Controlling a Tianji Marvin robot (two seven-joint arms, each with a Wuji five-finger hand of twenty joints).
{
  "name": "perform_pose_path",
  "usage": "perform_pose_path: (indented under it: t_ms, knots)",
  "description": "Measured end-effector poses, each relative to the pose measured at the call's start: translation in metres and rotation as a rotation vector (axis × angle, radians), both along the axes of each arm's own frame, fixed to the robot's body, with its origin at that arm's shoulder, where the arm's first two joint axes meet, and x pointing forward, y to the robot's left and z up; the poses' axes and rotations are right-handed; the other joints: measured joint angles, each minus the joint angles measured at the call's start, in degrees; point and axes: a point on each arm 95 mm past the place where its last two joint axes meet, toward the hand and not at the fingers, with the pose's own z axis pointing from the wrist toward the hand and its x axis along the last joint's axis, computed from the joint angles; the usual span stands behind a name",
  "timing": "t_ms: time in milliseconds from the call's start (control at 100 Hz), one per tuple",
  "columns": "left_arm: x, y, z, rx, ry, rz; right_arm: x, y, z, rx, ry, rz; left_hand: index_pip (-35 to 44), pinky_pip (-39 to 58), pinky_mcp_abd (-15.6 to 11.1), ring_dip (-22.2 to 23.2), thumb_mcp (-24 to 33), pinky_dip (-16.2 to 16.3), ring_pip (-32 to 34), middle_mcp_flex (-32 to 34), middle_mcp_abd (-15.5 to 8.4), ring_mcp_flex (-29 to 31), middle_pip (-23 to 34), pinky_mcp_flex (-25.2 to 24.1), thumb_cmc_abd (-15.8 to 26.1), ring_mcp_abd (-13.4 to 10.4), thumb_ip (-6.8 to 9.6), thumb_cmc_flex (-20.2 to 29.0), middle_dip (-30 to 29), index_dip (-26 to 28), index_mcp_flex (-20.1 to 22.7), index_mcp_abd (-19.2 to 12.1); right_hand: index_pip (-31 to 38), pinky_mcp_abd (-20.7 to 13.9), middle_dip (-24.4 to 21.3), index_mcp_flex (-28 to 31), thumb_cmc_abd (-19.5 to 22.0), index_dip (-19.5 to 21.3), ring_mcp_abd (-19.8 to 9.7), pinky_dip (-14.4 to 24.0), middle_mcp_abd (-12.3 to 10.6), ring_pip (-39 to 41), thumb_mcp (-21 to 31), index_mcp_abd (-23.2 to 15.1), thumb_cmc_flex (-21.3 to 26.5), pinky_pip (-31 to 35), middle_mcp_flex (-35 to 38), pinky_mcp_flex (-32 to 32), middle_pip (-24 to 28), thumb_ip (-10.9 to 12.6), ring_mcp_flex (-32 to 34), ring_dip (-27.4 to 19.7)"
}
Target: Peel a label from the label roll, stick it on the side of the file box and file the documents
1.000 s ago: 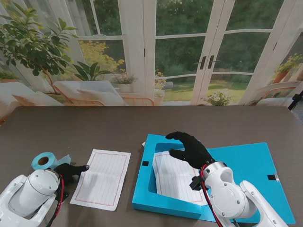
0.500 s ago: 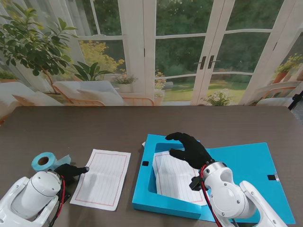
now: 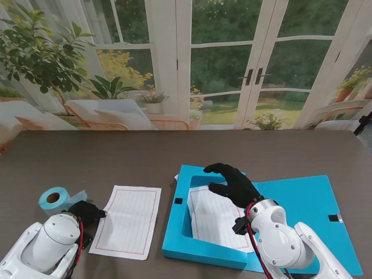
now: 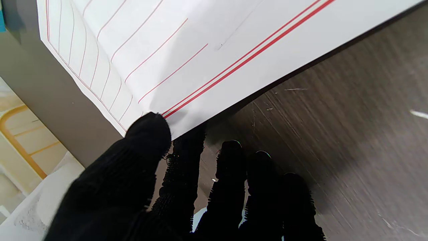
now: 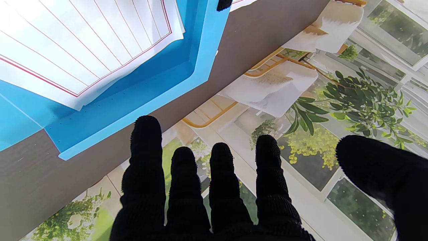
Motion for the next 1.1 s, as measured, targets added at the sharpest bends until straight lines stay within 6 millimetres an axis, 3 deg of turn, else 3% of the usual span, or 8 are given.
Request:
perform_pose_path:
  t_ms: [160, 230, 460, 500, 560, 750, 850, 1100]
  knots:
    - [0.001, -0.002, -0.001, -0.016, -0.021, 0.018, 0.0, 0.0, -0.001, 0.005, 0.006, -0.001, 5.2, 0.4, 0.2, 0.0, 1.0, 0.0, 0.2, 2.7, -0.6, 1.4, 0.3, 0.7, -0.6, 0.1, 0.0, 1.0, 0.0, -1.0, 1.0, 0.0, 0.0, 0.0, 0.0, 0.0, 0.7, 0.0, 0.0, 0.0, 0.0, 0.0, 0.0, 0.0, 0.0, 0.0, 0.0, 0.0, 0.0, 0.0, 0.0, 0.0]
    - [0.001, -0.004, -0.002, -0.024, -0.029, 0.017, 0.0, 0.0, -0.001, 0.007, 0.009, -0.001, 6.6, 0.9, 0.2, -0.5, 2.7, 0.0, 0.5, 6.7, -1.6, 3.2, 0.7, 1.8, -0.6, -0.3, 0.0, 1.0, 4.0, -1.0, 1.1, 0.0, 0.0, 0.0, 0.0, 0.0, 0.7, 0.0, 0.0, 0.0, 0.0, 0.0, 0.0, 0.0, 0.0, 0.0, 0.0, 0.0, 0.0, 0.0, 0.0, 0.0]
    - [0.002, -0.007, -0.008, -0.061, -0.118, 0.062, 0.0, 0.0, -0.002, 0.015, 0.018, -0.003, 10.4, 4.3, 2.0, -3.3, 12.9, -2.2, -2.6, 19.9, -4.7, 11.7, -8.5, 7.5, -5.1, -0.2, -2.95, -0.4, 3.6, -1.5, 2.4, 2.2, 0.0, 0.0, 0.0, 0.0, 0.7, 0.0, 0.0, 0.1, 0.0, 0.0, -0.1, 0.0, 1.5, 0.0, 0.0, 0.0, 0.0, 1.2, 0.0, 0.0]
    - [0.002, -0.006, -0.008, -0.073, -0.124, 0.069, 0.0, 0.0, -0.002, 0.016, 0.019, -0.003, 11.0, 4.3, 2.0, -3.9, 13.6, -2.4, -3.4, 21.9, -4.7, 13.2, -10.3, 9.0, -5.3, -0.3, -2.97, -0.8, 2.1, -1.6, 3.5, 2.5, 0.0, 0.0, 0.0, 0.0, 0.7, 0.0, 0.0, 0.1, 0.0, 0.0, -0.1, 0.0, 1.5, 0.0, 0.0, 0.0, 0.0, 1.2, 0.0, 0.0]
    - [0.001, -0.006, -0.008, -0.083, -0.133, 0.076, 0.0, 0.0, -0.002, 0.017, 0.02, -0.004, 11.5, 4.5, 2.2, -4.9, 14.9, -3.1, -4.1, 23.7, -4.8, 14.9, -12.9, 10.9, -6.7, -0.6, -4.73, -0.8, -0.5, -1.6, 4.7, 2.7, 0.0, 0.0, 0.0, 0.0, 0.7, 0.0, 0.0, 0.1, 0.0, 0.0, -0.1, 0.0, 1.5, -0.2, 0.0, 0.0, 0.0, 1.7, 0.0, 0.0]
    - [-0.004, -0.004, -0.009, -0.107, -0.162, 0.064, -0.001, 0.001, -0.004, 0.03, 0.027, -0.007, 11.6, 4.2, 5.3, -9.7, 17.0, -7.0, -10.1, 29.1, -5.9, 22.5, -20.4, 19.2, -8.0, -0.7, -5.31, -1.4, -9.3, -1.7, 6.5, 2.7, 0.0, 0.0, 0.0, 0.0, 0.7, 0.0, 0.0, 0.6, 0.0, 0.0, -0.9, 0.0, 1.7, -0.3, 0.0, 0.0, 0.0, 1.7, 0.0, 0.0]
    - [-0.007, -0.002, -0.008, -0.146, -0.174, 0.073, -0.001, 0.001, -0.004, 0.037, 0.032, -0.009, 11.7, 3.9, 8.8, -12.3, 17.0, -7.8, -13.4, 30.7, -5.9, 26.8, -23.2, 23.6, -8.0, -0.3, -5.35, -1.4, -14.0, -3.1, 6.7, 2.7, 0.0, 0.0, 0.0, 0.0, 1.3, 0.0, 0.0, 1.2, 0.0, 0.0, -0.7, 0.0, 2.2, -0.3, 0.0, 0.0, 0.0, 1.8, 0.0, 0.0]
    - [-0.006, -0.004, 0.004, -0.243, -0.271, 0.08, -0.001, 0.002, -0.006, 0.062, 0.039, -0.017, 15.5, 9.4, 12.2, -13.2, 19.4, -8.2, -14.5, 33.5, -5.5, 34.2, -23.0, 31.9, -10.0, 0.0, -5.41, -1.4, -18.2, -2.4, 6.5, 3.5, 0.0, 0.0, 0.0, 0.0, 2.3, 0.0, 0.0, 1.3, 0.1, 0.0, -1.0, 0.0, 2.2, -0.3, 0.0, 0.0, 0.5, 2.4, 0.0, 0.0]
